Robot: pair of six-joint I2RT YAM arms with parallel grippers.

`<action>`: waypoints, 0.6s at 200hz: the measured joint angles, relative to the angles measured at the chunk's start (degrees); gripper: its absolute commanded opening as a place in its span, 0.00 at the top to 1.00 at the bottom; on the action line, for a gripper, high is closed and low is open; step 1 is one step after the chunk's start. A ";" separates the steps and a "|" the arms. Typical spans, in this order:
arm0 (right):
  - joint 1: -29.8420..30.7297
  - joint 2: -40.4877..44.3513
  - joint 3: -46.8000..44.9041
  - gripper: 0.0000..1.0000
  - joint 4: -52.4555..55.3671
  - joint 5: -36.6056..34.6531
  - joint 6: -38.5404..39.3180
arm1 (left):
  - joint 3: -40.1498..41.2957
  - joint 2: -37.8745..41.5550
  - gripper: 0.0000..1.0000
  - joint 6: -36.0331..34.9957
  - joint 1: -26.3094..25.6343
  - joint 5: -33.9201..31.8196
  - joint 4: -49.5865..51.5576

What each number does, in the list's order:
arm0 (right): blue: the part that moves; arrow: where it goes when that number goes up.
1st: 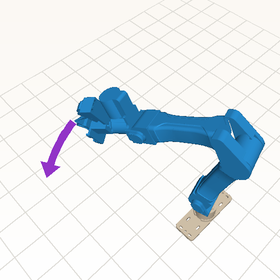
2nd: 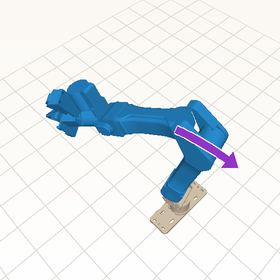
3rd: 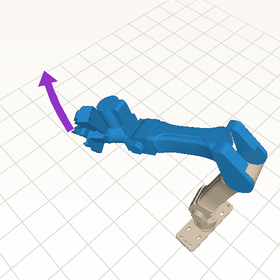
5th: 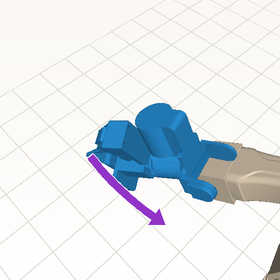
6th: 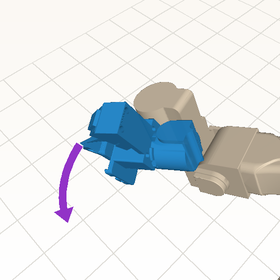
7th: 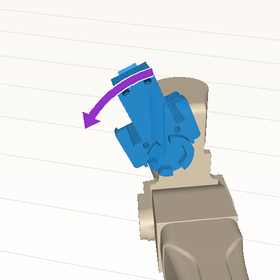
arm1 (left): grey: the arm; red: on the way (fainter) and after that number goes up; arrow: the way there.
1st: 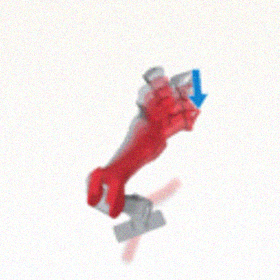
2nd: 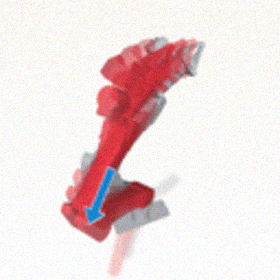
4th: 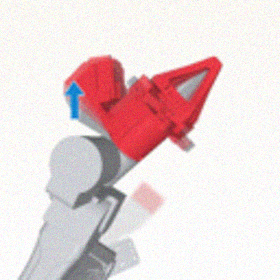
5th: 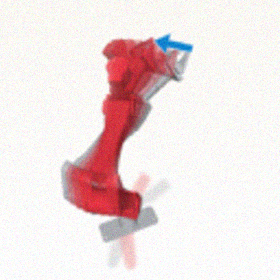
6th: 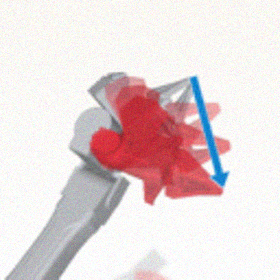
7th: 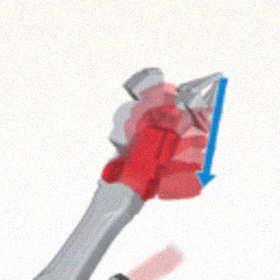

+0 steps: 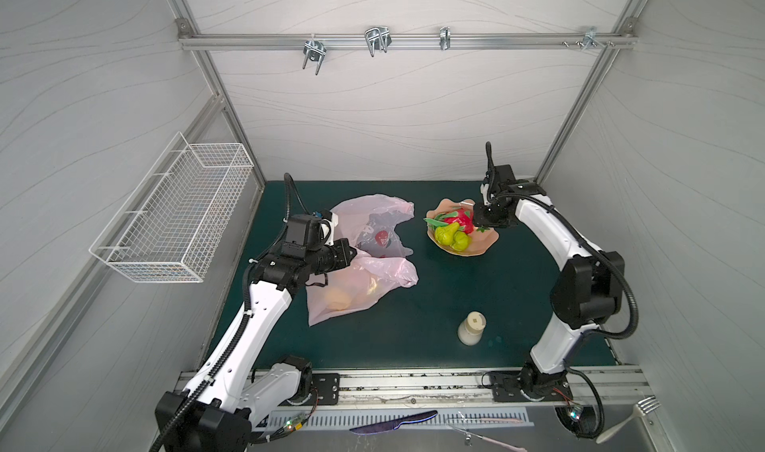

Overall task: Place the fruits into the plastic bag
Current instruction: Pick up the fruit from the plate, then place the fruit in the plastic bag.

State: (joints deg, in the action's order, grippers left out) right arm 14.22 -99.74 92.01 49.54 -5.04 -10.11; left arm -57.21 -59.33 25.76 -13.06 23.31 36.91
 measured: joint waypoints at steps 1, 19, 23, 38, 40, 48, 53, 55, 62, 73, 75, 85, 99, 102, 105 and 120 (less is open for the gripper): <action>0.00 0.22 0.02 0.52 0.07 0.04 -0.02 | 0.00 0.00 1.00 0.00 0.00 0.02 0.00; -0.13 1.70 1.20 0.52 0.48 1.18 -0.63 | 0.00 -0.04 1.00 0.00 0.00 0.13 -0.22; -0.22 1.95 1.49 0.52 0.48 1.51 -0.92 | 0.00 -0.04 1.00 0.00 0.00 0.15 -0.31; -0.48 2.64 1.97 0.52 0.44 3.13 -1.55 | 0.00 -0.04 1.00 0.02 0.00 0.31 -0.55; -0.52 2.75 2.01 0.52 0.44 3.48 -1.60 | 0.00 -0.04 1.00 0.02 0.00 0.33 -0.55; -0.74 3.04 2.03 0.52 0.42 4.59 -2.16 | 0.00 -0.04 1.00 0.02 0.00 0.42 -0.63; -0.83 3.17 2.03 0.52 0.39 5.53 -2.49 | 0.00 -0.04 1.00 0.02 0.00 0.50 -0.72; -0.87 3.17 2.03 0.52 0.37 5.97 -2.58 | 0.00 -0.04 1.00 0.04 0.00 0.52 -0.76; -0.94 3.26 2.01 0.52 0.20 7.52 -3.15 | 0.00 -0.04 1.00 0.04 0.00 0.66 -0.92; -0.96 3.32 1.68 0.52 -0.83 10.67 -4.07 | 0.00 -0.04 1.00 0.04 0.00 0.76 -0.94; -0.96 3.34 1.55 0.52 -1.09 11.39 -4.31 | 0.00 -0.04 1.00 0.04 0.00 0.79 -0.92; -0.74 3.48 0.68 0.51 -2.73 14.97 -5.46 | 0.00 -0.04 1.00 0.04 0.00 0.92 -0.94; 0.35 3.50 -0.57 0.52 -5.11 19.32 -7.21 | 0.00 -0.04 1.00 0.04 0.00 1.05 -0.98; 0.85 3.50 -0.76 0.52 -5.55 19.98 -7.76 | 0.00 -0.04 1.00 0.04 0.00 1.11 -1.01; 1.31 3.48 -0.94 0.51 -6.01 20.85 -8.11 | 0.00 -0.04 1.00 0.07 0.00 1.14 -1.01; 5.16 3.02 -1.07 0.52 -8.37 24.85 -10.27 | 0.00 -0.04 1.00 0.13 0.00 1.20 -1.01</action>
State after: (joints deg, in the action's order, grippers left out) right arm 19.38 -96.73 90.94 41.17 19.81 -20.38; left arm -57.21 -59.37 25.89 -13.06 24.51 35.90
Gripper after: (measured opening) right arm 0.530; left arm 0.048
